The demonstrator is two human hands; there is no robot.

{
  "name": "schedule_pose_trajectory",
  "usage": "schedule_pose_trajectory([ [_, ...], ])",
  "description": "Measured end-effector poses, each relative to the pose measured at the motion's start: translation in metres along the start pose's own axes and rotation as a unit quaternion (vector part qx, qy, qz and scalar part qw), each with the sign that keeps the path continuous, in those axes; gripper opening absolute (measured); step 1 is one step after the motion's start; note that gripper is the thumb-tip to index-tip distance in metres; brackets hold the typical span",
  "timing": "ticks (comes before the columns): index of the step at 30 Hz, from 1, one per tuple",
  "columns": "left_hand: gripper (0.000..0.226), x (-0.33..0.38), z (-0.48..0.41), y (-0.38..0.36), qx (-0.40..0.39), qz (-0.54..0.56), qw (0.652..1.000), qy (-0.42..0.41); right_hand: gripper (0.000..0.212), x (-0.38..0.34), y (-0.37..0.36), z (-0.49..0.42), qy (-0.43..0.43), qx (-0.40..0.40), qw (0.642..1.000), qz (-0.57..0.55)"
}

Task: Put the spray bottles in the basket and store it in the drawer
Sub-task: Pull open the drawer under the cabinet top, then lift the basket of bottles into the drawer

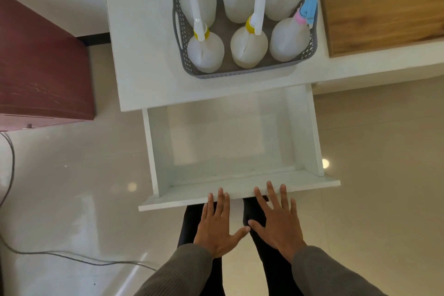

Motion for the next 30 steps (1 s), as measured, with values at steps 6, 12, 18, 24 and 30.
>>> schedule_pose_trajectory([
  [6,0.104,-0.005,0.008,-0.026,-0.106,-0.001,0.994,-0.012,0.099,0.005,-0.027,0.016,-0.01,-0.08,0.996,-0.023],
  [12,0.106,-0.004,0.007,-0.037,-0.155,0.016,0.988,0.001,0.101,0.004,-0.032,0.017,-0.017,-0.133,0.991,-0.021],
  [18,0.092,-0.01,0.004,-0.004,-0.229,0.134,0.964,0.018,0.087,-0.001,-0.008,0.014,-0.05,-0.191,0.976,-0.096],
  [24,0.029,-0.054,-0.024,0.166,0.147,0.404,0.902,-0.033,0.018,0.043,0.159,-0.025,-0.204,0.162,0.758,-0.598],
  [30,0.015,-0.109,-0.066,0.348,0.351,0.619,0.703,-0.002,0.008,0.091,0.371,-0.088,-0.082,0.362,0.673,-0.64],
])
Point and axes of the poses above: each hand's wrist, its own z-axis away from the middle knuckle, its own y-axis out of the back of the hand, x = y × z, the point moved 7 cm from there along -z, towards the middle knuckle, and after that the axes turned 3 degrees about y, right-handed, at the moved point
